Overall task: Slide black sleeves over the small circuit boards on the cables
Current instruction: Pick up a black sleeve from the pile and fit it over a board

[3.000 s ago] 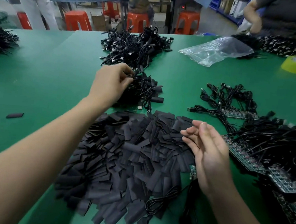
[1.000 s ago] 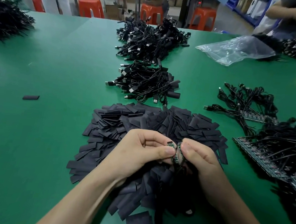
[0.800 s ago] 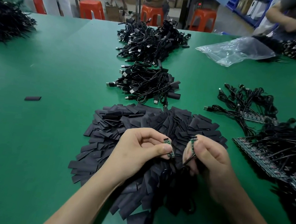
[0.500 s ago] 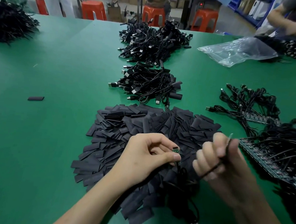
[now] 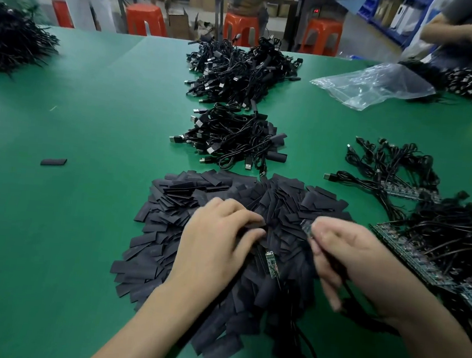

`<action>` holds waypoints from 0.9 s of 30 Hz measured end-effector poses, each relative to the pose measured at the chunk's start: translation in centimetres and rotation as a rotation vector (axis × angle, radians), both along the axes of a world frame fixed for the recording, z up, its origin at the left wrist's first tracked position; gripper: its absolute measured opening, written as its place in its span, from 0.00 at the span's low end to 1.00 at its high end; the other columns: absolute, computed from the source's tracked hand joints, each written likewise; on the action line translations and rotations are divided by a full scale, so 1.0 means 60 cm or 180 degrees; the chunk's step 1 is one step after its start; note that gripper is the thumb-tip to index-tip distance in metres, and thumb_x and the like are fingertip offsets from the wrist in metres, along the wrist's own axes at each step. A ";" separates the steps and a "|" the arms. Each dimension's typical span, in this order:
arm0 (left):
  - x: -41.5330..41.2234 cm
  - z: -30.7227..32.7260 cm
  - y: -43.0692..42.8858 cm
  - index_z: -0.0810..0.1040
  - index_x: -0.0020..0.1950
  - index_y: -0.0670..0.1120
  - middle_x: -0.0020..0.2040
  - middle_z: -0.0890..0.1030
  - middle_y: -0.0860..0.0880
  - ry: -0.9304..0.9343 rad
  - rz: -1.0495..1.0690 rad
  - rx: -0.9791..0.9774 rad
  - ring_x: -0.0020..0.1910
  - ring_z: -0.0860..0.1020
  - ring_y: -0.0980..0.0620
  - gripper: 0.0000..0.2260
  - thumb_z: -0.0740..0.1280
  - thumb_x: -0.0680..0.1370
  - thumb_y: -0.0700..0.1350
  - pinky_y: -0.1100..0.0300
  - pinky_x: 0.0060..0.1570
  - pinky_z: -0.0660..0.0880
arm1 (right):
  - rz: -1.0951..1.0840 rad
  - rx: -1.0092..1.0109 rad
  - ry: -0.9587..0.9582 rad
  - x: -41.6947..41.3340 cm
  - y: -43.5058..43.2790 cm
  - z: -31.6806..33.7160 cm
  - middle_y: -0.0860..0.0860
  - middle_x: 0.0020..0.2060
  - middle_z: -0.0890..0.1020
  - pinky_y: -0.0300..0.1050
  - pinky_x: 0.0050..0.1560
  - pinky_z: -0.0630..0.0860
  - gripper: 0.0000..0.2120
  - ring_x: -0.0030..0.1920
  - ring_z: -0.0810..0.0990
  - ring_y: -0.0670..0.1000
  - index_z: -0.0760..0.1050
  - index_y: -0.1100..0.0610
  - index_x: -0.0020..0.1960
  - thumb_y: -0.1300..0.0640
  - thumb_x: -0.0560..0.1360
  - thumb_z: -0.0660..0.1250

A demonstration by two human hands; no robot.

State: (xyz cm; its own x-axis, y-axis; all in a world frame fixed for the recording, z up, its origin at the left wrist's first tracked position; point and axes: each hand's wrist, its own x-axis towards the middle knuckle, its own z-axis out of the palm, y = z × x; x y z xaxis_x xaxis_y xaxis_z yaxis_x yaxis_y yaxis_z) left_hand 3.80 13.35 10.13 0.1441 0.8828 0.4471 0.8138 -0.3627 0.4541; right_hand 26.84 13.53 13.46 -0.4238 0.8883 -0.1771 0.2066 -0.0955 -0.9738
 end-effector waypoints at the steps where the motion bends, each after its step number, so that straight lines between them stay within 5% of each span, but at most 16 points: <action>1: -0.001 0.002 0.004 0.85 0.58 0.52 0.49 0.81 0.56 0.0165 0.0120 -0.0002 0.51 0.76 0.52 0.11 0.71 0.79 0.55 0.53 0.52 0.75 | -0.0025 0.0025 -0.0182 -0.007 0.000 -0.004 0.55 0.24 0.71 0.42 0.23 0.69 0.18 0.19 0.75 0.56 0.69 0.55 0.37 0.46 0.82 0.60; 6: 0.009 0.007 0.026 0.83 0.63 0.58 0.52 0.80 0.56 0.0771 0.0292 -0.0495 0.57 0.74 0.50 0.16 0.67 0.79 0.62 0.55 0.54 0.69 | -0.0356 0.0744 -0.1228 -0.029 -0.002 -0.022 0.49 0.25 0.72 0.46 0.33 0.72 0.17 0.25 0.80 0.53 0.69 0.52 0.39 0.48 0.85 0.57; 10: 0.007 0.006 0.040 0.84 0.59 0.59 0.53 0.81 0.57 0.0529 0.0332 -0.0759 0.58 0.74 0.53 0.13 0.70 0.78 0.62 0.55 0.57 0.72 | -0.0482 0.0843 -0.1418 -0.041 -0.002 -0.033 0.47 0.27 0.75 0.53 0.40 0.71 0.15 0.30 0.72 0.46 0.70 0.54 0.43 0.46 0.84 0.57; 13: 0.004 0.010 0.046 0.85 0.55 0.58 0.51 0.81 0.58 0.0370 0.0220 -0.0741 0.58 0.75 0.54 0.11 0.72 0.76 0.60 0.55 0.58 0.71 | -0.0469 0.0655 -0.1233 -0.039 0.000 -0.037 0.47 0.26 0.73 0.54 0.38 0.75 0.12 0.29 0.71 0.46 0.75 0.50 0.44 0.49 0.83 0.59; 16: 0.000 0.011 0.040 0.85 0.53 0.56 0.49 0.83 0.58 0.0066 0.0037 -0.0312 0.53 0.79 0.56 0.10 0.75 0.75 0.58 0.59 0.54 0.67 | -0.0581 0.0640 -0.0746 -0.036 0.007 -0.042 0.48 0.25 0.72 0.44 0.32 0.76 0.13 0.28 0.72 0.49 0.77 0.48 0.43 0.54 0.85 0.60; 20: -0.010 -0.001 0.024 0.86 0.53 0.51 0.48 0.85 0.57 -0.0470 -0.0235 0.0137 0.47 0.82 0.55 0.10 0.76 0.76 0.53 0.52 0.52 0.78 | -0.0682 0.0590 -0.0010 -0.046 0.019 -0.046 0.49 0.26 0.67 0.47 0.32 0.73 0.13 0.27 0.69 0.51 0.77 0.48 0.40 0.49 0.81 0.61; 27: -0.012 -0.029 0.014 0.87 0.57 0.48 0.50 0.84 0.55 -0.0560 -0.0527 0.0412 0.47 0.82 0.54 0.11 0.74 0.77 0.50 0.54 0.47 0.80 | -0.0787 0.0754 0.0115 -0.054 0.003 -0.079 0.50 0.24 0.69 0.43 0.33 0.72 0.12 0.26 0.72 0.54 0.77 0.50 0.43 0.48 0.81 0.61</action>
State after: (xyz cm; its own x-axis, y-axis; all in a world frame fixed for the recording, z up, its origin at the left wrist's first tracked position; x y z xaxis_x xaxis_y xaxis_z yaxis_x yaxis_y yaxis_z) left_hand 3.09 14.17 8.38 0.1917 0.7877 0.5855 0.6512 -0.5484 0.5246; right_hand 23.58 13.68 8.71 -0.1928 0.9795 0.0575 0.1704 0.0912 -0.9812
